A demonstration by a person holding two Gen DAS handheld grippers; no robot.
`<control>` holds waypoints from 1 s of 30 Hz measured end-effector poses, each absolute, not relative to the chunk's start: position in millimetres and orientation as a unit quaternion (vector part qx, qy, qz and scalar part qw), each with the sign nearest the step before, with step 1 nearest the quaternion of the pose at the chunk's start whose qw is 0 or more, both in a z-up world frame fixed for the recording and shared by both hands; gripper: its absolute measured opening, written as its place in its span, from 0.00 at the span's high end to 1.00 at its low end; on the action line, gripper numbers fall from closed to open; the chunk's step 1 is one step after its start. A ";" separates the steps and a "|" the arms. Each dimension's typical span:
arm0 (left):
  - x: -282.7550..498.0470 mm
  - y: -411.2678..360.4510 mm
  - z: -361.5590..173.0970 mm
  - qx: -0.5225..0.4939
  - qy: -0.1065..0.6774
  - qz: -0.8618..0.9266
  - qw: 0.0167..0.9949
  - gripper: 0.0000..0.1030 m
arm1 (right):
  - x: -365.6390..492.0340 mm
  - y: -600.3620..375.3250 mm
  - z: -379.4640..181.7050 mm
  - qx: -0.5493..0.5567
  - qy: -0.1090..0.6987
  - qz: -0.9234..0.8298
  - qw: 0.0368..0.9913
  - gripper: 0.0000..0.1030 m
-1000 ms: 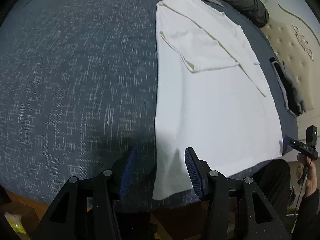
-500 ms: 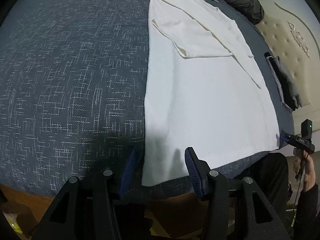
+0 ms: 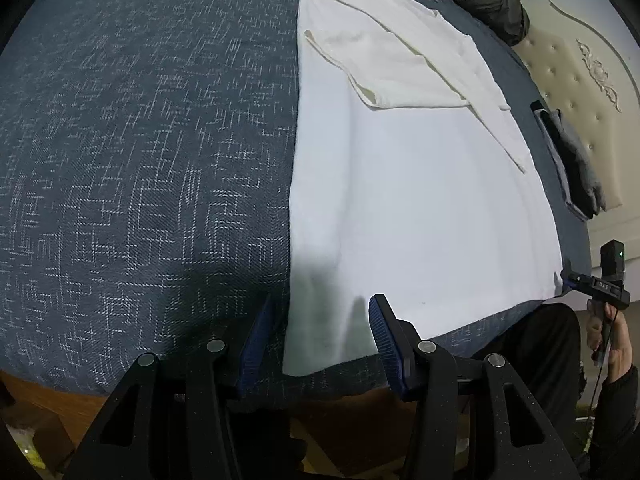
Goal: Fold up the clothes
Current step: 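Close both tools on the hem corners of the shirt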
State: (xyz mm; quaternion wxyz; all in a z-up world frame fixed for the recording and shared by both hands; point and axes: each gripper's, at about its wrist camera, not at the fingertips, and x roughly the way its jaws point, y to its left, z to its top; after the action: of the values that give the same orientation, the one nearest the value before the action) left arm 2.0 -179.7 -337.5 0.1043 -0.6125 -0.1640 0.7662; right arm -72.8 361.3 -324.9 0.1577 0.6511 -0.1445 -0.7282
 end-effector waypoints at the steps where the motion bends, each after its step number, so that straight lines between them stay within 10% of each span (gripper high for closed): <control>1: 2.7 -179.2 -337.2 -0.612 -0.162 0.767 0.105 0.50 | -72.4 361.2 -324.1 0.650 -0.147 -0.728 0.161 0.51; 10: 10.6 -178.3 -336.5 -0.614 -0.161 0.763 0.124 0.94 | -67.9 353.0 -324.0 0.642 -0.138 -0.733 0.177 0.93; 30: 13.7 -179.8 -285.6 -0.581 -0.138 0.789 0.147 0.96 | -64.3 368.8 -273.5 0.594 -0.146 -0.763 0.212 0.97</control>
State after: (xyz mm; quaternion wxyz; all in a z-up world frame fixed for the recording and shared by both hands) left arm 13.7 -179.8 -285.6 0.1472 -0.5807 -0.1385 0.7886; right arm -64.3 368.8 -273.5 0.2117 0.5937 -0.1458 -0.7626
